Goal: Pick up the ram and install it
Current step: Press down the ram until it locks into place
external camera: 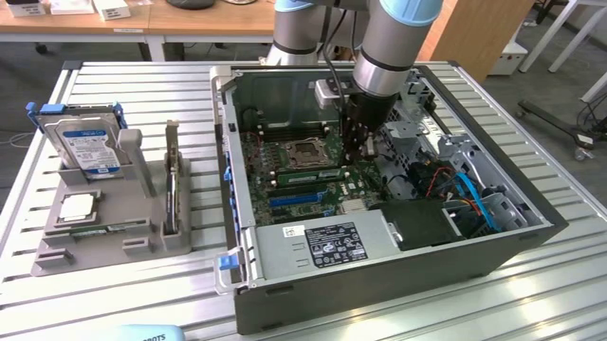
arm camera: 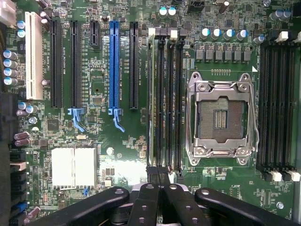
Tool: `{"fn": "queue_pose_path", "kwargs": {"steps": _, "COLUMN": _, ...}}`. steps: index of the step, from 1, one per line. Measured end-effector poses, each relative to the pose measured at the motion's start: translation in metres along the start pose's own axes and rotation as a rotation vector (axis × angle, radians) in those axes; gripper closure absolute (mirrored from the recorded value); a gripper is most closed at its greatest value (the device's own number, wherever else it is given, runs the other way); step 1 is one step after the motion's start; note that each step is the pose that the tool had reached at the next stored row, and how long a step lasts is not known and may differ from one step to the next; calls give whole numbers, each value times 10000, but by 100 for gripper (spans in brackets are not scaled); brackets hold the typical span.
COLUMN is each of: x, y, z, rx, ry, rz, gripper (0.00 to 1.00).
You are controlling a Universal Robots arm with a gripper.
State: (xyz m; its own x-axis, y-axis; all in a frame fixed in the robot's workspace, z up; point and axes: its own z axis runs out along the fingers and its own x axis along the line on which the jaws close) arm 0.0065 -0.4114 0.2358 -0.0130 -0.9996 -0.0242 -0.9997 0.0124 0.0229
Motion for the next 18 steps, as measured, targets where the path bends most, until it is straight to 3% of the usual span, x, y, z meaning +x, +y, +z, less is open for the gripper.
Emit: {"fn": "queue_pose_path", "kwargs": {"steps": 18, "x": 3, "y": -2, "z": 89, "rx": 3, "ry": 1, "rz": 0, "gripper": 90}}
